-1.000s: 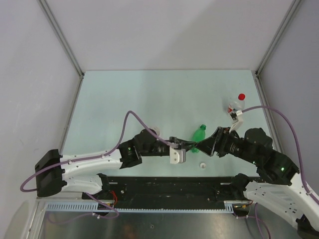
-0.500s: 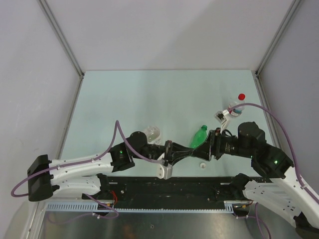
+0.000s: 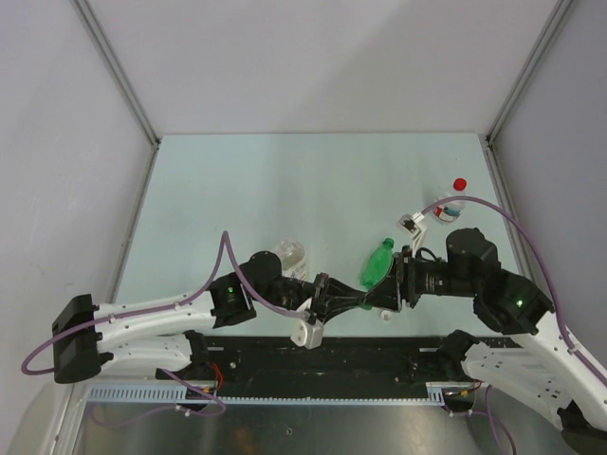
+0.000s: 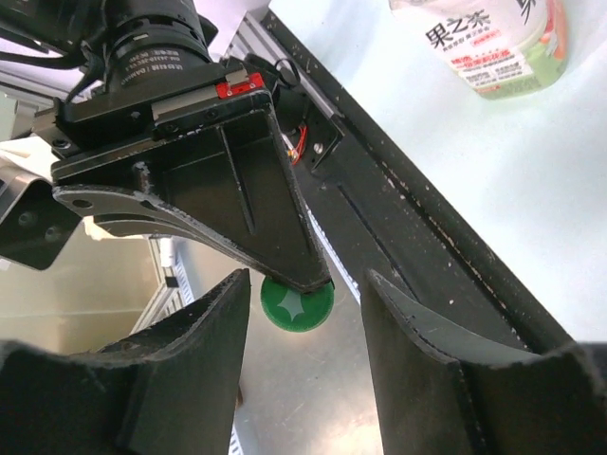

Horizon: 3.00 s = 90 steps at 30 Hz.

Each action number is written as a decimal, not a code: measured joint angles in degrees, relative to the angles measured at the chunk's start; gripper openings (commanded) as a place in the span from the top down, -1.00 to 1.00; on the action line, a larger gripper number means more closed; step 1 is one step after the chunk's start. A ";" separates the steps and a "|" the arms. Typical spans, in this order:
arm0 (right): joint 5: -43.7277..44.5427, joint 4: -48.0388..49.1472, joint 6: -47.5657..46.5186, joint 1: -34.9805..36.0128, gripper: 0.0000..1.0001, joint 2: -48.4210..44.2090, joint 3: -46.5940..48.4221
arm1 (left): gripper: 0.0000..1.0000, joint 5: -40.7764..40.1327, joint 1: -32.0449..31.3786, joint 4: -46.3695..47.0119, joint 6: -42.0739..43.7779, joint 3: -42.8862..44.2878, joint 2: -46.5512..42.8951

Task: Screw on the bottle caps
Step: Screw the bottle cap onto the plastic bottle.

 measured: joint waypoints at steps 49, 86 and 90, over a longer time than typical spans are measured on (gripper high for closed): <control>49.07 -13.75 3.58 -1.57 0.61 -12.13 6.73 | -0.99 -27.08 13.73 -1.22 -66.18 16.70 29.90; 55.19 -14.45 2.14 -1.57 0.58 -13.03 5.99 | 0.78 -41.46 7.50 -32.81 -70.20 44.52 59.19; 55.41 -14.47 2.14 -1.57 0.57 -13.09 5.99 | 0.99 -41.13 7.50 -33.29 -68.24 44.89 59.19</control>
